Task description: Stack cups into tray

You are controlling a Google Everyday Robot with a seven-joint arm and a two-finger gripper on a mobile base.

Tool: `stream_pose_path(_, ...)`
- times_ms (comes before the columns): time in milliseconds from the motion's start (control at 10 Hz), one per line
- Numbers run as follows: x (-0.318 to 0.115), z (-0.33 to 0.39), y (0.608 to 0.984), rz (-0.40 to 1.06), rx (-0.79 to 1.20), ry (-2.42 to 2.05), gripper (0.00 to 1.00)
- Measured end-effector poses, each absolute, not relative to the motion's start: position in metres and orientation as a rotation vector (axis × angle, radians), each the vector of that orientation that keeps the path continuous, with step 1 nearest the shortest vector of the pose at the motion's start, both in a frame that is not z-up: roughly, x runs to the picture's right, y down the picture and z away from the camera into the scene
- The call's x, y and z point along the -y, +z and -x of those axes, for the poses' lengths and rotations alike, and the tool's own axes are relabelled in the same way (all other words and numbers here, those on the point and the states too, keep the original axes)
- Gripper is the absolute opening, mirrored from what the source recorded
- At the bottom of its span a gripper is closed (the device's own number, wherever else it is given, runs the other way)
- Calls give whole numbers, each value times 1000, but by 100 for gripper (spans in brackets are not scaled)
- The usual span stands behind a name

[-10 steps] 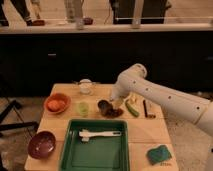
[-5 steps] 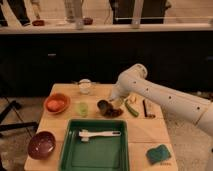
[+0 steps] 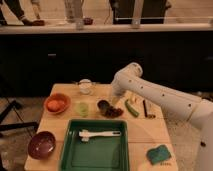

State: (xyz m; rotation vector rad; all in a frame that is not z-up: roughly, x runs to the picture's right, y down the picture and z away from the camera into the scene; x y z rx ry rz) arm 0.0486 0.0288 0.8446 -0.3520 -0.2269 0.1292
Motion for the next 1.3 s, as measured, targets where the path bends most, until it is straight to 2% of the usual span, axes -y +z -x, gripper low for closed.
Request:
stream_pose_path(1100,-30,-13,869,375,265,108,80)
stream_pose_path(1200,-31,-11,872,381,267,106,79)
stream_pose_path(1300,-32,-10,875,386,268,104,72)
